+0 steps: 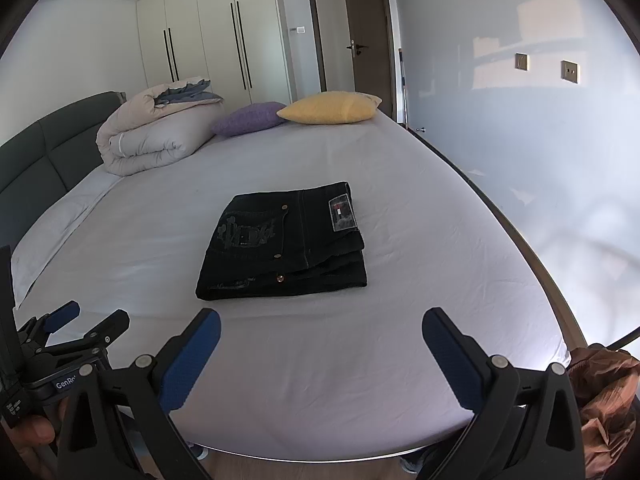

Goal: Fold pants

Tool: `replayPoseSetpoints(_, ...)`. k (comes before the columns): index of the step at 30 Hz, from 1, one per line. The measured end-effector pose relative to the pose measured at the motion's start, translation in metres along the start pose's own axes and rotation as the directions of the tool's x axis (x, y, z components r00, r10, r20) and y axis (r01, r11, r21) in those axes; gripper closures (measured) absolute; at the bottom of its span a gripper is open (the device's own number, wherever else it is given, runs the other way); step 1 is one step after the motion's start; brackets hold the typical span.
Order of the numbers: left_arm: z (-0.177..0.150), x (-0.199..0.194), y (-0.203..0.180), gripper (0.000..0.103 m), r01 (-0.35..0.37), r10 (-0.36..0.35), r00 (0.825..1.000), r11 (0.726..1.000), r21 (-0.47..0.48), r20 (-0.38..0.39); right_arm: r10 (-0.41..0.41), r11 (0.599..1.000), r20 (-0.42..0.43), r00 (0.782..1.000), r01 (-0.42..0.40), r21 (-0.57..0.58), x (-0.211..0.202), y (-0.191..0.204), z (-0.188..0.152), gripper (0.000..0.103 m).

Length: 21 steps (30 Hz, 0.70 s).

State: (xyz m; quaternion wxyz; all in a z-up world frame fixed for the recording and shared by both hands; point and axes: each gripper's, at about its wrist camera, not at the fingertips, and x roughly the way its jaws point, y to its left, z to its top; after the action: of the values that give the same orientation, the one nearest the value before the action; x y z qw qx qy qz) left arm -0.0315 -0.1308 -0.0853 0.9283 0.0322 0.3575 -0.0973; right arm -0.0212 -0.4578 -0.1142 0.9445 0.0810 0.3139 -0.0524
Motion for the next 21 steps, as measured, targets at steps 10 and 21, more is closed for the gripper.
replayPoseSetpoints(10, -0.0007, 0.0004, -0.0012, 0.0, 0.0, 0.0, 1.0, 1.0, -0.001, -0.001, 0.002, 1.0, -0.001, 1.0, -0.002, 0.0, 0.0007, 0.0029, -0.0021, 0.0)
replayPoseSetpoints(21, -0.0043, 0.0016, -0.0033, 0.0, 0.001, -0.001, 1.0, 1.0, -0.002, -0.006, 0.004, 1.0, -0.004, 1.0, -0.004, 0.0, 0.0019, 0.0049, -0.0065, 0.0)
